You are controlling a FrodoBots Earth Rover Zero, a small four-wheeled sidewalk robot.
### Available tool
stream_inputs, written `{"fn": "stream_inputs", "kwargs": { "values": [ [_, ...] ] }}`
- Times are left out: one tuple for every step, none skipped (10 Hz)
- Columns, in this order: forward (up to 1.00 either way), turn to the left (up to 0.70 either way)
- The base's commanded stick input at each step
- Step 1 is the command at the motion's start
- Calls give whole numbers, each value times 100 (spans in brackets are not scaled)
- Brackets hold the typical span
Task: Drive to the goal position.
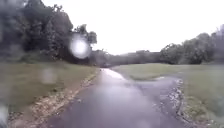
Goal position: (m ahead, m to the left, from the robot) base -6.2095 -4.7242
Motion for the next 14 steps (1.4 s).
{"fn": "stream_inputs", "kwargs": {
  "values": [
    [70, 0],
    [70, 0],
    [70, 0],
    [70, 0],
    [70, 0],
    [68, 0],
    [22, 0],
    [0, 0],
    [0, 0],
    [0, 0],
    [0, 0],
    [0, 0],
    [0, 0],
    [0, 45]
  ]
}}
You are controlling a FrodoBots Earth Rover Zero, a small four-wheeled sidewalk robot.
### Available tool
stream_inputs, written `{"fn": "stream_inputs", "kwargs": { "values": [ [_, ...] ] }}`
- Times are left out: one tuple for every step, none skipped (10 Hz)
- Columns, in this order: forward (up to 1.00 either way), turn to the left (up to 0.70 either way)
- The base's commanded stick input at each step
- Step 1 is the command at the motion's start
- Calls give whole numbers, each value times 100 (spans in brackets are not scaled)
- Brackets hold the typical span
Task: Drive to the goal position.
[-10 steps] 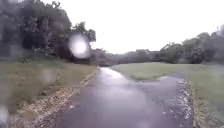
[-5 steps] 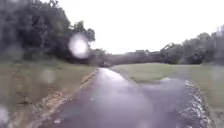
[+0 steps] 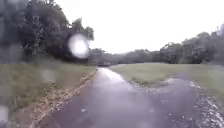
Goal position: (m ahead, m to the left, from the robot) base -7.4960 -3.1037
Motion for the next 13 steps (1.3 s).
{"fn": "stream_inputs", "kwargs": {
  "values": [
    [0, 45],
    [0, 45],
    [0, 45],
    [0, 45],
    [0, 45],
    [0, 45],
    [0, 45],
    [0, 45],
    [0, 45],
    [0, 45],
    [0, 45],
    [0, 45],
    [0, 45]
  ]
}}
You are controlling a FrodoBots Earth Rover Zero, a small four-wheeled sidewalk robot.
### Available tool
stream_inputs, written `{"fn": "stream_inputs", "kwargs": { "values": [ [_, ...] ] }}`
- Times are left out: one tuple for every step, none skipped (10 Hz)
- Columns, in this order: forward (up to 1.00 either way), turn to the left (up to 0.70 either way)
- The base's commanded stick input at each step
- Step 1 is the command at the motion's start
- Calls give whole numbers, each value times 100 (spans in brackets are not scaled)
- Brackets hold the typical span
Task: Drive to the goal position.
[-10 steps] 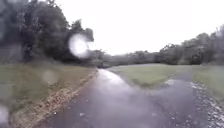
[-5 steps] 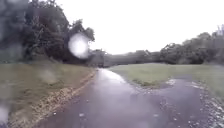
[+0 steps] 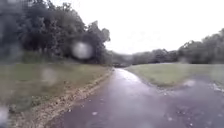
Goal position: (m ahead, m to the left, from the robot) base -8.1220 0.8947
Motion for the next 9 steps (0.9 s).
{"fn": "stream_inputs", "kwargs": {
  "values": [
    [0, 45],
    [0, 45],
    [0, 45],
    [0, 45],
    [0, 45],
    [0, 45],
    [0, 45],
    [0, 45],
    [0, 45]
  ]
}}
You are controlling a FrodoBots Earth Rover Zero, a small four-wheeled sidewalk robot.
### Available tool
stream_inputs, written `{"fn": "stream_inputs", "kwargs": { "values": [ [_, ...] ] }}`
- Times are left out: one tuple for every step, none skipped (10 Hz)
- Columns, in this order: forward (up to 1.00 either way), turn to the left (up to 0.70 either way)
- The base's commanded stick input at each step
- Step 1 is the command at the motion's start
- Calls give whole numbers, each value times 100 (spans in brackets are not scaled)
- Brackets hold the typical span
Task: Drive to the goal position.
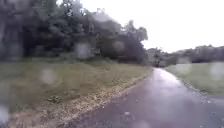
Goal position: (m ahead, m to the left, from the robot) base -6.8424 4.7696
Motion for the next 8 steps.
{"fn": "stream_inputs", "kwargs": {
  "values": [
    [0, 45],
    [0, 45],
    [0, 45],
    [0, 45],
    [0, 45],
    [0, 45],
    [0, 45],
    [0, 45]
  ]
}}
